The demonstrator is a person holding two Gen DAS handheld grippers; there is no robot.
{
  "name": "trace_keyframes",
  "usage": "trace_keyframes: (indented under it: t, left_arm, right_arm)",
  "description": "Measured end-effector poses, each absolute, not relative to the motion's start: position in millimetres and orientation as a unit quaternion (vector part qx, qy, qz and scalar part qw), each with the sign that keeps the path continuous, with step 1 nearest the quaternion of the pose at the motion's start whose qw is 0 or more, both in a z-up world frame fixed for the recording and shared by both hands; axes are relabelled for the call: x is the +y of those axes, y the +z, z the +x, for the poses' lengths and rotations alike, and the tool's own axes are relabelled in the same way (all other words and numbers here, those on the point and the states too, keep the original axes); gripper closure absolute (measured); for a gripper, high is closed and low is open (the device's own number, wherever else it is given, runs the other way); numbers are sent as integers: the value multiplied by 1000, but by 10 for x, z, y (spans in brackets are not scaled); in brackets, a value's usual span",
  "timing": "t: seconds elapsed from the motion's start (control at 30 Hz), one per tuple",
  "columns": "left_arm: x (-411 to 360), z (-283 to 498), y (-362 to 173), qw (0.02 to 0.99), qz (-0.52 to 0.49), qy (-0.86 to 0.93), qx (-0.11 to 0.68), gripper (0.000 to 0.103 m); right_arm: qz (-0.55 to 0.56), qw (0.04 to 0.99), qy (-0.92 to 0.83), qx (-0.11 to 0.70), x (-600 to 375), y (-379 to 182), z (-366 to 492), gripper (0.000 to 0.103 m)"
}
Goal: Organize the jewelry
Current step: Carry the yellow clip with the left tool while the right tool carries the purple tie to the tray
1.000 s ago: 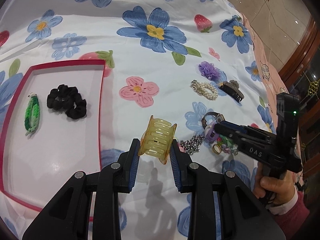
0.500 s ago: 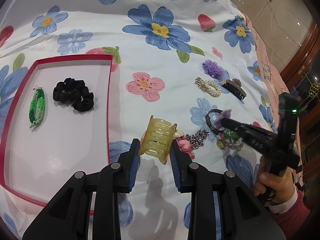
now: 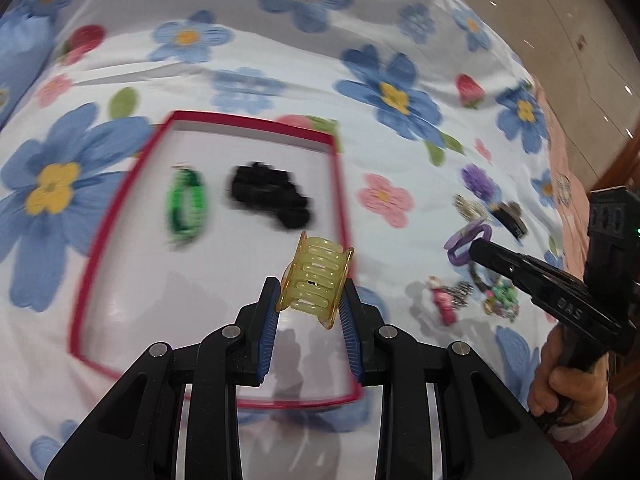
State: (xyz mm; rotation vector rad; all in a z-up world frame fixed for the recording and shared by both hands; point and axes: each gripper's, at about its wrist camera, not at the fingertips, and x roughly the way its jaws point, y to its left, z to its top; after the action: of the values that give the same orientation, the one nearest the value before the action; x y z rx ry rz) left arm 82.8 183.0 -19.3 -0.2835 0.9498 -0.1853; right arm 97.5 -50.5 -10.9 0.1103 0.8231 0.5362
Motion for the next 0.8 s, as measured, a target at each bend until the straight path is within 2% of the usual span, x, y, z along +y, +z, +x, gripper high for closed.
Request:
trace_keyframes:
  t: [0.4, 0.5, 0.63, 0.8]
  left_arm:
    - [2469, 914, -469, 866, -149, -27, 477, 75]
    - [2498, 1034, -570, 860, -148, -23, 488, 78]
    - [2500, 1161, -636, 860, -144, -23, 489, 78]
    - [2496, 1259, -715, 858, -140, -23, 494, 79]
  right_arm:
    - [-18, 836, 330, 437, 842, -435, 1245, 97]
    - [-31, 830, 324, 454, 982, -549, 1369, 97]
    - [-35, 822, 323, 468, 1021, -631, 1476, 92]
    - [-35, 818, 323, 474, 1042, -678, 1539, 92]
